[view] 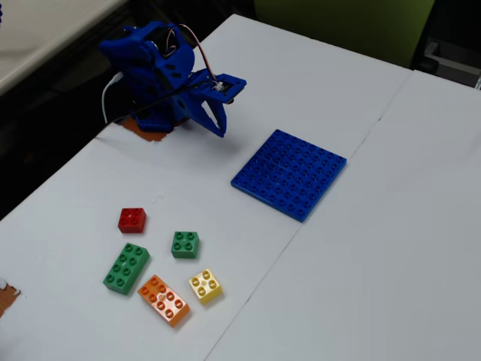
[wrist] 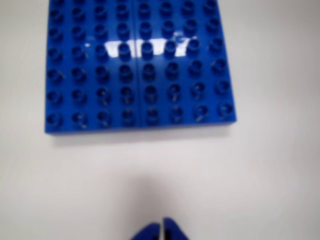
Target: Pick up the 2x2 green block and go up the 8x8 blue block.
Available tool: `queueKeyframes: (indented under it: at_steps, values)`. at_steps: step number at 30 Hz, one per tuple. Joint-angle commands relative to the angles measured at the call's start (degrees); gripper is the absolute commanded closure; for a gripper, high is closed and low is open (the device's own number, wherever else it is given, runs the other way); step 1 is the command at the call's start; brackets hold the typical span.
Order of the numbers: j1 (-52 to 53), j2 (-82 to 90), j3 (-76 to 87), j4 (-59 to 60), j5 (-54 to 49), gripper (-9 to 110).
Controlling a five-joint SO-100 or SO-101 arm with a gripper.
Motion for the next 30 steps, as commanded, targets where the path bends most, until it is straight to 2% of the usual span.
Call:
queueKeyframes:
  at_steps: [1, 4, 8, 15, 17, 24, 27, 30]
  values:
    - [-1.14, 1.93, -8.44, 6.33, -0.26, 101]
    - [-1.58, -6.77, -20.21, 12.13, 0.97, 101]
    - [0.53, -29.79, -42.8, 19.51, 1.93, 101]
    - [10.11, -62.84, -70.05, 26.54, -0.09, 99]
    - [14.24, -66.62, -71.89, 26.37, -8.26, 99]
    - [31.46, -76.99, -74.97, 25.66, -50.54, 98]
    - [36.39, -83.32, -80.24, 25.4, -61.79, 97]
    - [38.67, -90.26, -86.92, 25.4, -68.2, 95]
